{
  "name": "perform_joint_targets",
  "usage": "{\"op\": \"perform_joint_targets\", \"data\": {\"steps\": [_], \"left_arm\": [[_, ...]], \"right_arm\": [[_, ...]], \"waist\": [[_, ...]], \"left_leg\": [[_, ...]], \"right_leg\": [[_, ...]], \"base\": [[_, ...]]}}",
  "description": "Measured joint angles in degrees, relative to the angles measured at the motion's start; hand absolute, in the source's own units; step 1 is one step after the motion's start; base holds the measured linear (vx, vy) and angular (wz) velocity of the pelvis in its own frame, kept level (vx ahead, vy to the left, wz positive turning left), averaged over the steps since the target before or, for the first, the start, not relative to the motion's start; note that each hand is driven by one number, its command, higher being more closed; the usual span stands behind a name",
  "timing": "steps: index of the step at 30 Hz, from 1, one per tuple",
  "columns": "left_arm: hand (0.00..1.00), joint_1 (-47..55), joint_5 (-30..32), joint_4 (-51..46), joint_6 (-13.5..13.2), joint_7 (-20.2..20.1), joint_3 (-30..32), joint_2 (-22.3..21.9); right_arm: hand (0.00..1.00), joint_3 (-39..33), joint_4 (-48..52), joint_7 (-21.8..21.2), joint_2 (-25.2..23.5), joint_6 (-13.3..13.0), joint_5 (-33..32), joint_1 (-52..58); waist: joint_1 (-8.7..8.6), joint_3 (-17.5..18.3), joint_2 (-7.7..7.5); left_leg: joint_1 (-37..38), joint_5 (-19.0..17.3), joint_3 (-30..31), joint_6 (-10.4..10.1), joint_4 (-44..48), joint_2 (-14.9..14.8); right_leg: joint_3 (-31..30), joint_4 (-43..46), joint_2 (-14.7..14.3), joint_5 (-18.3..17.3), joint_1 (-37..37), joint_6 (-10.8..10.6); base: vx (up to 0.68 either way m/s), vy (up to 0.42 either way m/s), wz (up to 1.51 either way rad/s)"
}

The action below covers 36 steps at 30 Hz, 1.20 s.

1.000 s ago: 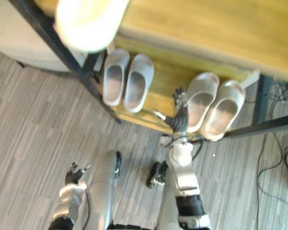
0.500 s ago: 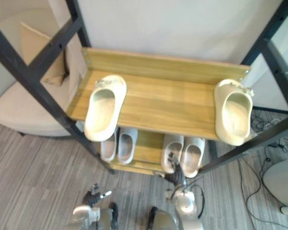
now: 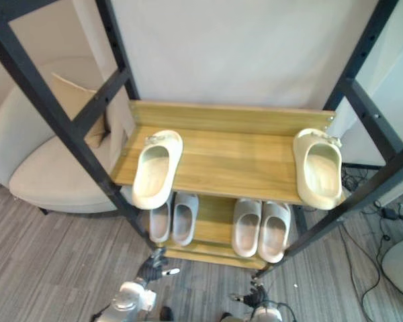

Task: Organize the slippers on the shoe rack

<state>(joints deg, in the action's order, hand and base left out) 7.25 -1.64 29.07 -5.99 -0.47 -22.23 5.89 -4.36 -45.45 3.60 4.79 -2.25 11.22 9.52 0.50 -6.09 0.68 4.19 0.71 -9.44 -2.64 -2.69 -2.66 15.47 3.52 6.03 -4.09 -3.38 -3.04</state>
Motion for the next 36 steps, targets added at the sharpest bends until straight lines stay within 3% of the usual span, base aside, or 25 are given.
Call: {"op": "perform_joint_targets", "data": {"steps": [8, 18, 29, 36], "left_arm": [[0.00, 2.66, -9.95, -16.61, -0.57, -6.50, -11.87, 2.24], [0.00, 1.79, -21.57, -34.81, -1.43, -8.45, -16.18, 3.71], [0.00, -6.43, -24.41, -47.80, -3.44, -3.08, -15.55, 3.85], [0.00, -16.54, -21.76, -48.74, -5.00, 1.65, -5.47, 2.12]], "right_arm": [[0.00, -1.73, -3.71, 0.17, -0.20, 0.02, -0.06, -0.93], [0.00, -1.98, -5.88, 1.15, 0.22, -0.03, -0.07, -1.40], [0.00, 0.58, -8.05, 1.43, 2.13, 0.01, -0.09, -2.13], [0.00, 0.55, -9.80, 0.87, 3.96, 1.11, -0.07, -0.48]], "waist": [[-0.04, 2.38, 0.38], [-0.06, 3.46, 0.68], [-0.03, 4.35, 0.66], [-0.13, 5.44, 1.10]], "left_leg": [[1.15, 1.01, 1.15, 0.45, -2.80, 0.41], [2.69, 0.92, 2.24, 0.37, -3.16, 0.89], [3.82, 0.43, 1.71, 0.15, -3.17, 0.50], [2.56, 0.50, 1.45, 0.17, -2.83, 0.42]], "right_leg": [[0.41, -1.25, 0.09, -0.04, -0.75, -0.54], [1.21, -1.84, -0.02, 0.26, -2.99, -0.50], [0.09, -1.66, 0.08, -0.16, -3.56, -0.51], [-0.31, -0.90, -0.02, -0.06, -2.52, -0.43]], "base": [[-0.01, 0.007, 0.05], [0.05, 0.003, 0.05], [-0.02, 0.004, -0.03], [0.03, 0.000, -0.01]]}}
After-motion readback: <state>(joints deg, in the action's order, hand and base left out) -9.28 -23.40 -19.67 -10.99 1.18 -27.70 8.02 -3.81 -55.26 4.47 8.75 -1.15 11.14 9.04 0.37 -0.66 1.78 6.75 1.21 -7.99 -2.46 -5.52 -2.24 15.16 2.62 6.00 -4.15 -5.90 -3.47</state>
